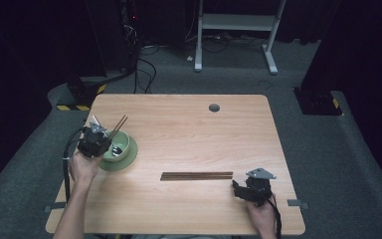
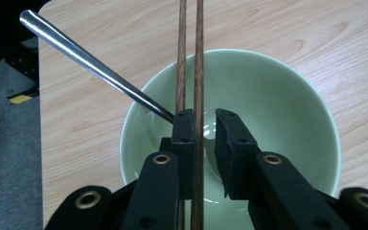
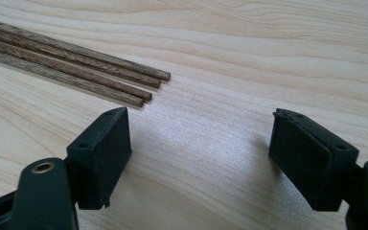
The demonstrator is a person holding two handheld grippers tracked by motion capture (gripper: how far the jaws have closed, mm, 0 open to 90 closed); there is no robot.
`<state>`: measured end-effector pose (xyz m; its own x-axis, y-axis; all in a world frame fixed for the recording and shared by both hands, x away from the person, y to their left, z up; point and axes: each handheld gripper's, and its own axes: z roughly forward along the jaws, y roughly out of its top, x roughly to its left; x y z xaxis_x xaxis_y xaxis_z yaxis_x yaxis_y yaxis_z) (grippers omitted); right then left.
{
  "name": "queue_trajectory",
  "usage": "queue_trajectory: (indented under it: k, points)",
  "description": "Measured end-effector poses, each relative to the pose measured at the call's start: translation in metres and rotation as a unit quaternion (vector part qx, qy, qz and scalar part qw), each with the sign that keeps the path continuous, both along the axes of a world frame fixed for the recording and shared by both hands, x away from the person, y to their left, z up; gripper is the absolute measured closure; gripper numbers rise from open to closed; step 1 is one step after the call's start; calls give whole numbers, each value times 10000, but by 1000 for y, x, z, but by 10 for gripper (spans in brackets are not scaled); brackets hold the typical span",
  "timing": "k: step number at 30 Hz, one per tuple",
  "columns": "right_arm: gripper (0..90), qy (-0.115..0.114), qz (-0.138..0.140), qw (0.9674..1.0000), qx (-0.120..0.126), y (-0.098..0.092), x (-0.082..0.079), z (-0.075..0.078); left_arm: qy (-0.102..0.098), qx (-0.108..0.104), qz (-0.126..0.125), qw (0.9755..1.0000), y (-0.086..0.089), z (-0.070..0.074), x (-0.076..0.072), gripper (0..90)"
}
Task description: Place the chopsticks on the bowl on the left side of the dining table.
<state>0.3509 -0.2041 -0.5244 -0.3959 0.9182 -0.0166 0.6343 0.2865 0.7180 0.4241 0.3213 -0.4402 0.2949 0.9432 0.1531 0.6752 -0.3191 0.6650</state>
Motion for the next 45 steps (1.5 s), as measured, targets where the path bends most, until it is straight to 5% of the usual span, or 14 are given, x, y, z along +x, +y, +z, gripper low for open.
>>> queue_trajectory:
  k: [6, 16, 22, 29, 31, 40, 45]
  points:
    - [220, -1, 0, 10000, 2, 0, 0, 0, -166, -260, -29, 9995, -1, 6, -3, 733]
    - [220, 0, 0, 10000, 2, 0, 0, 0, -144, -568, 155, 9982, -5, 9, 10, 514]
    - [220, 1, 0, 10000, 2, 0, 0, 0, -214, -1233, 264, 9918, -2, 12, 18, 424]
    - [220, 0, 0, 10000, 2, 0, 0, 0, -163, -1196, 273, 9923, -6, 18, 27, 346]
    - [220, 1, -1, 10000, 0, 0, 0, 0, -312, -1334, 271, 9902, -6, 20, 28, 332]
    - [221, -2, -3, 10000, -2, 0, 0, 0, -245, -1690, 337, 9847, -6, 27, 44, 282]
    - [220, -6, 1, 10000, -7, 0, 0, 0, -177, -1538, 352, 9873, -10, 29, 53, 247]
